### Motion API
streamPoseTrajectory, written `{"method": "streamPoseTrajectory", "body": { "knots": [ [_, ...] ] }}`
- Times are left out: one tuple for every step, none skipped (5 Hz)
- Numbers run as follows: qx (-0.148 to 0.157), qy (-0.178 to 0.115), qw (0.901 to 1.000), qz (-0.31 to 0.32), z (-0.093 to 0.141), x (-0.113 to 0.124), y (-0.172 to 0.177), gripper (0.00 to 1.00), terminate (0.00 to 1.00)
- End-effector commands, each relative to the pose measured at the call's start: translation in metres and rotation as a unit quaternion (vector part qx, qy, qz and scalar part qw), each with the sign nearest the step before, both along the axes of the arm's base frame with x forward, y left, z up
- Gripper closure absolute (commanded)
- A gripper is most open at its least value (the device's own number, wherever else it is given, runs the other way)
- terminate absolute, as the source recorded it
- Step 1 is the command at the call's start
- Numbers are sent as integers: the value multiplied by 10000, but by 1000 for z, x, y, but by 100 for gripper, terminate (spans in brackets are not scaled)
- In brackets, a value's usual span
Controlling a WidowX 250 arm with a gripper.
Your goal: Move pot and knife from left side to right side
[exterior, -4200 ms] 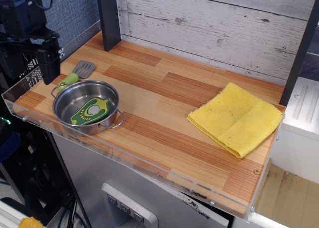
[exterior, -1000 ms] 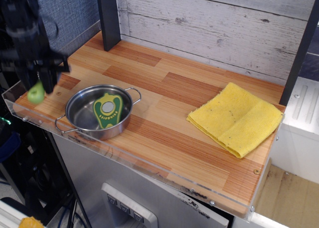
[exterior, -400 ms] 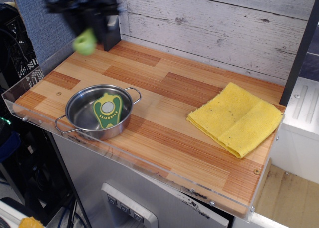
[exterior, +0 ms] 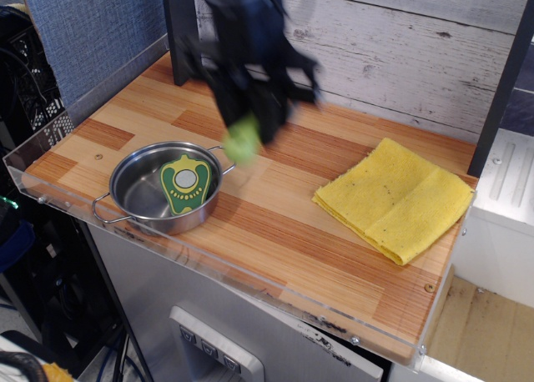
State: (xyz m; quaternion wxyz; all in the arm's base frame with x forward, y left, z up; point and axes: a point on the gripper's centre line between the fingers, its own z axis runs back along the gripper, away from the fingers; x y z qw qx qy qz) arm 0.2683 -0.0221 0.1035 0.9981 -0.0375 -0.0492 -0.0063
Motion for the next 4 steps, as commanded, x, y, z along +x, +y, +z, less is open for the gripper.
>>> {"method": "streamPoseTrajectory", "body": {
  "knots": [
    [316, 15, 9991, 292, -37, -31, -91, 100, 0],
    [338, 19, 9969, 712, -50, -29, -94, 100, 0],
    [406, -51, 9914, 1241, -52, -28, -84, 100, 0],
    [195, -155, 9876, 1548, -46, -35, -62, 100, 0]
  ]
}}
